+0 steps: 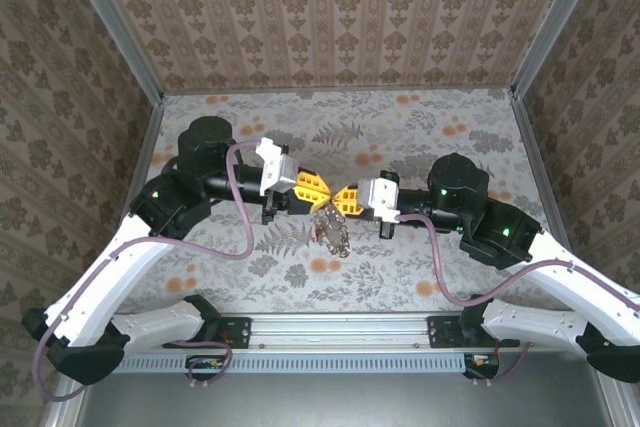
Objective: Put the keys on the keyring
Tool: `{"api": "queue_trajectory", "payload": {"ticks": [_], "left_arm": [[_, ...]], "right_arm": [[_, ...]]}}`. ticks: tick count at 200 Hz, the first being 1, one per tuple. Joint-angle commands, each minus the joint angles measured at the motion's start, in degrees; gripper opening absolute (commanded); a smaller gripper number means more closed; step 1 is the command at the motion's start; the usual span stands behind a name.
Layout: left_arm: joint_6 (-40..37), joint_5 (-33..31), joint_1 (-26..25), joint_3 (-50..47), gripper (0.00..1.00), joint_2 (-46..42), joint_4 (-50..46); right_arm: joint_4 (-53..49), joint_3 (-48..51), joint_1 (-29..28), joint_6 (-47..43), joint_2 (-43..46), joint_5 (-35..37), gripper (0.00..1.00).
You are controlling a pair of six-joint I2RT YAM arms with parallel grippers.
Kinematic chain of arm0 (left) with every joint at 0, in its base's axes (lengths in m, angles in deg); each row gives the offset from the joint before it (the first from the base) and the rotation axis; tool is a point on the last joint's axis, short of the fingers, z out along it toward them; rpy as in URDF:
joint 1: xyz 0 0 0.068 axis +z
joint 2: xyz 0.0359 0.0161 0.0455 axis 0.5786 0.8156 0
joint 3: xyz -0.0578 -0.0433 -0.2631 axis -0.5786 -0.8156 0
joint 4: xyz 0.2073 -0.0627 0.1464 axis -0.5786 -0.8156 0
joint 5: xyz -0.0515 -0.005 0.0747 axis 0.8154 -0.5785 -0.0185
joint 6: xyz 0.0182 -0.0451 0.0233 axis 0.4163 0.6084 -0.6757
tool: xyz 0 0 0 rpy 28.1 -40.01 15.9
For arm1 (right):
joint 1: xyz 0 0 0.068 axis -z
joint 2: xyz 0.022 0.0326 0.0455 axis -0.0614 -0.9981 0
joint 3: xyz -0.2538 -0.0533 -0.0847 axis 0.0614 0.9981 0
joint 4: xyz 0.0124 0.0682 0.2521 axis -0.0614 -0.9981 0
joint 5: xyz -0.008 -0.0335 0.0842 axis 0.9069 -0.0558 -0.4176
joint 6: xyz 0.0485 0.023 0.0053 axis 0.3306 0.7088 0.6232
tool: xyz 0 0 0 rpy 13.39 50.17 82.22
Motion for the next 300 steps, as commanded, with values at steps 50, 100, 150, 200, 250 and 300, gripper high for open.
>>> {"api": "queue_trajectory", "payload": {"ticks": [50, 100, 150, 200, 250, 300], "left_arm": [[-12.17, -15.05, -3.75, 7.8, 0.21, 2.93, -18.51], [-14.29, -19.4, -6.18, 10.0, 0.21, 5.69, -21.28], [-14.23, -18.05, -5.98, 9.55, 0.0, 4.68, -19.47], [-0.78, 2.66, 3.72, -0.64, 0.0, -2.68, 2.52], [7.61, 8.08, 4.71, -5.85, 0.0, -2.72, 16.2], [12.45, 10.29, 5.07, -7.79, 0.0, -3.06, 23.85]], "right_arm": [[-2.03, -1.96, 0.2, -0.63, -0.61, 1.95, 0.0], [-2.66, -2.3, 0.21, -0.97, -1.13, 1.9, 0.0], [-4.03, -2.93, 0.1, -1.55, -2.01, 2.55, 0.0], [-4.43, -2.93, -0.02, -1.07, -2.41, 1.59, 0.0], [-2.39, -1.42, -0.12, -1.95, -0.95, -1.65, 0.01], [-3.85, -1.77, -0.41, -2.07, -1.95, 1.07, 0.0]]}}
